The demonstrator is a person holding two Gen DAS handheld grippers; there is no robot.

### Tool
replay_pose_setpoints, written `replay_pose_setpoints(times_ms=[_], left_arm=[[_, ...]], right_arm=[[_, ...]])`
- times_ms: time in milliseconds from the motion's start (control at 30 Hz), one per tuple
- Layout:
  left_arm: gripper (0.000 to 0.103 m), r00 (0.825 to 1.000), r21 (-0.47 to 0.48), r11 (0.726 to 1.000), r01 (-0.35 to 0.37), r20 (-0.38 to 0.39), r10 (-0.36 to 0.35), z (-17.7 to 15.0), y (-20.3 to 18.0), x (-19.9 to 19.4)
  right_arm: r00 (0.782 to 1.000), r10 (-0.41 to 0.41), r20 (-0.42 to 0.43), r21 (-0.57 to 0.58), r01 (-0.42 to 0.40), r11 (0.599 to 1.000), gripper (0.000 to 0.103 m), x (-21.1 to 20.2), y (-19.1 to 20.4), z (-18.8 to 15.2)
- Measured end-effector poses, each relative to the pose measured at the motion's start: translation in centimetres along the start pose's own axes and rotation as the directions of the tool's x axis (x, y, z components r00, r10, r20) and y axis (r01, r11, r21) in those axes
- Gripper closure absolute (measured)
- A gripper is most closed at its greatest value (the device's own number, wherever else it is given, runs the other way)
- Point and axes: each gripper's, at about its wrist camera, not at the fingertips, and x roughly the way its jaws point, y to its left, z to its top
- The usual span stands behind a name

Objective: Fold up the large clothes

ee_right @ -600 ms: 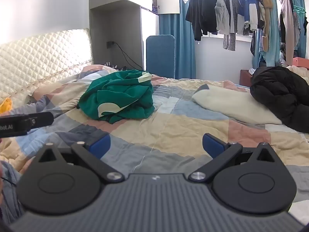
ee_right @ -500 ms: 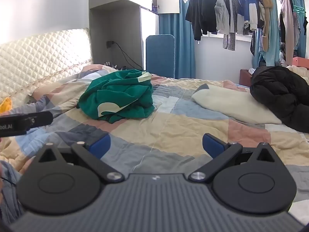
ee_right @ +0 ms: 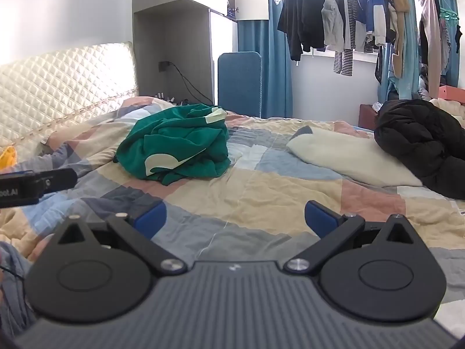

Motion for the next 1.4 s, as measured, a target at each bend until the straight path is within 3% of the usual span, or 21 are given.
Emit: replay_pose_setpoints(times_ms=[467, 867, 1400], left_arm=[[0.0, 0.999, 0.062, 0.998, -0.024, 0.043, 0.022, -0.5, -1.0, 0.7], [0.0, 1.0, 0.008, 1.0, 0.004, -0.014, -0.004, -1.7, -0.4, 3.3], [0.0, 1.0, 0.004, 1.0, -0.005, -0.019, 0.005, -2.2, -0.2, 3.8]], right_arm=[[1.0, 0.006, 0.028, -0.038, -0.005, 0.999, 0.0, 2.0, -0.2, -1.4], [1.0, -0.009, 0.028, 0.016, 0.009, 1.0, 0.0, 2.6, -0.8, -1.7], [1.0, -0.014, -0.001, 0.037, 0.014, 0.999, 0.0, 3.1, -0.9, -2.0]])
